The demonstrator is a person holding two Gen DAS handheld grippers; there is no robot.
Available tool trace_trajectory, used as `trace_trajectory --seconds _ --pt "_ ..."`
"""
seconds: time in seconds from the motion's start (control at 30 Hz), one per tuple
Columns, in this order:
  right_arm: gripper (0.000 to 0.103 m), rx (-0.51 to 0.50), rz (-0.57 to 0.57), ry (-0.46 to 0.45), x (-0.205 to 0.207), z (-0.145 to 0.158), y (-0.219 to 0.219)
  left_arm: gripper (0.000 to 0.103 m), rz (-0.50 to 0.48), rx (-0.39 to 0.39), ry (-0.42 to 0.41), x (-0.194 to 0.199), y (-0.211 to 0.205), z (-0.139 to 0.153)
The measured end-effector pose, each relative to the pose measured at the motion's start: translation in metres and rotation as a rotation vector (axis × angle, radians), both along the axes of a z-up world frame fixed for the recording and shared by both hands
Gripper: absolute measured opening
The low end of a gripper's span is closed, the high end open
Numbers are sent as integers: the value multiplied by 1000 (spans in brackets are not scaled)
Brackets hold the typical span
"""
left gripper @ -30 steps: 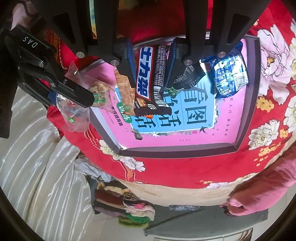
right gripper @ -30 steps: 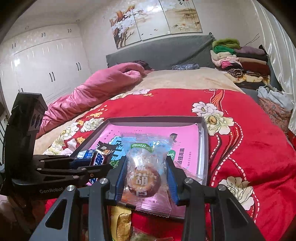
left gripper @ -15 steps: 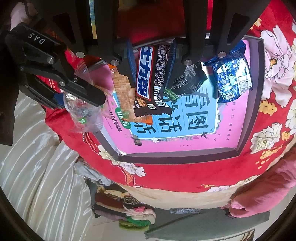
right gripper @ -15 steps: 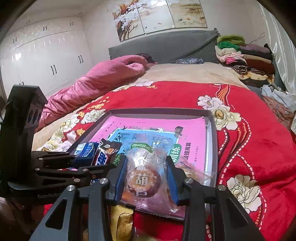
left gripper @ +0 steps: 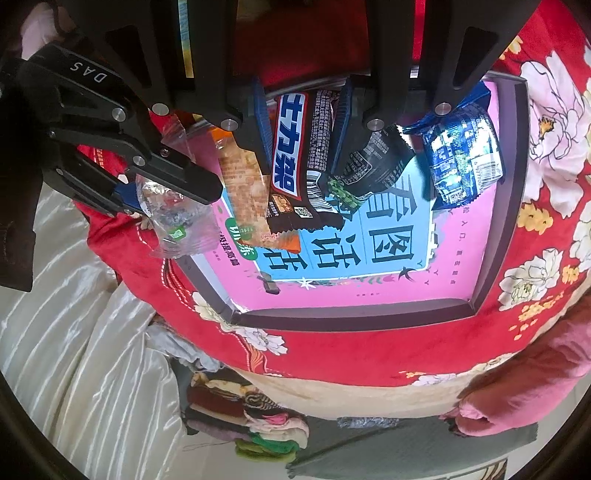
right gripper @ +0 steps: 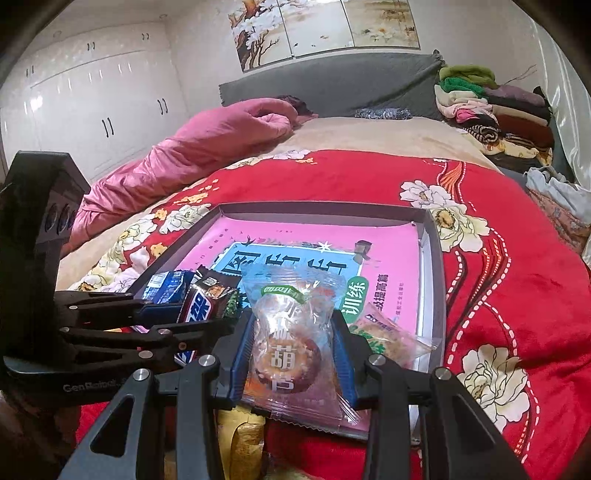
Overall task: Organize snacks
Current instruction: 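Lower the Snickers bar and cookie bag onto the tray with both grippers, then open the left gripper to release the Snickers bar while the right releases the cookie bag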
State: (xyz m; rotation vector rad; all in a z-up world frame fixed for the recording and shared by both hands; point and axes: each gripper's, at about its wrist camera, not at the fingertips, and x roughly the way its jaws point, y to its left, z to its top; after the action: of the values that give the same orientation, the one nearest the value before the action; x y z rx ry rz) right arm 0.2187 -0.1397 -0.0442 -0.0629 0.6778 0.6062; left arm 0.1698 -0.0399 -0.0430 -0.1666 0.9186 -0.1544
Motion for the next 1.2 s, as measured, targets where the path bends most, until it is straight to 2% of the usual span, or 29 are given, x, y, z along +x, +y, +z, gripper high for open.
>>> trace_trajectory --seconds 1.2 --pt "41 -33 -27 -6 3 -3 -2 31 19 -6 13 2 6 -1"
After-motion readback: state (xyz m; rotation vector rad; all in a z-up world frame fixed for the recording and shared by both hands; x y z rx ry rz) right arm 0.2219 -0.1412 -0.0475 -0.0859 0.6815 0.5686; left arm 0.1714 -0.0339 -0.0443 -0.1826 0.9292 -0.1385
